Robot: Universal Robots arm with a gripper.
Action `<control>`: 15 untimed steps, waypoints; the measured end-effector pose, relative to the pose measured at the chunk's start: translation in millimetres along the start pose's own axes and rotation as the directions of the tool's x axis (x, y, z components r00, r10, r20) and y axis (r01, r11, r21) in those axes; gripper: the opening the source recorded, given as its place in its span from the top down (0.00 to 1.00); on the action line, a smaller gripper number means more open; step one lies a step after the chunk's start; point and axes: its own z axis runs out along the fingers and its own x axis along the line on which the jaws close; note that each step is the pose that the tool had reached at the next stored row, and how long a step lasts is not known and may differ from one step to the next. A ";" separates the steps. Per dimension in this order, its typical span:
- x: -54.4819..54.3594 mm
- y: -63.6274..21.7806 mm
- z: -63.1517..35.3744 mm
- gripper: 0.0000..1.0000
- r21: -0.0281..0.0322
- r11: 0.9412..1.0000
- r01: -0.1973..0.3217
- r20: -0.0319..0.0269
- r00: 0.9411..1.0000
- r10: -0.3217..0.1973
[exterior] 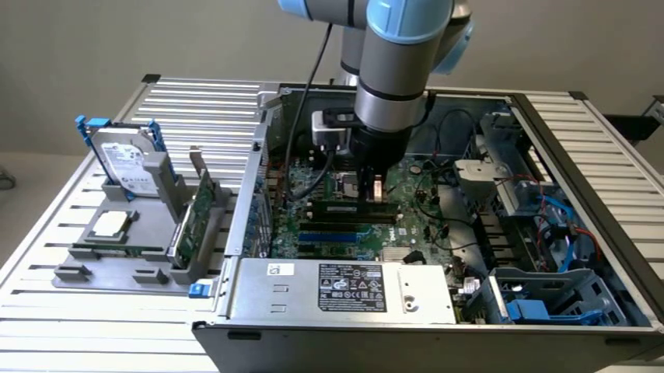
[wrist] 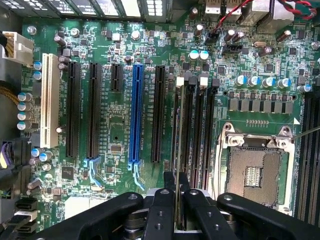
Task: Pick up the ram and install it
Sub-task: 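Insert the ram into the slot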
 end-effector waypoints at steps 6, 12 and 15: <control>0.0 -0.1 2.7 0.86 0.000 1.000 0.002 0.000 1.000 -0.002; -0.2 0.4 5.9 0.86 0.000 1.000 0.002 0.001 1.000 -0.002; -0.4 0.3 6.0 0.86 0.000 1.000 0.002 0.003 1.000 -0.002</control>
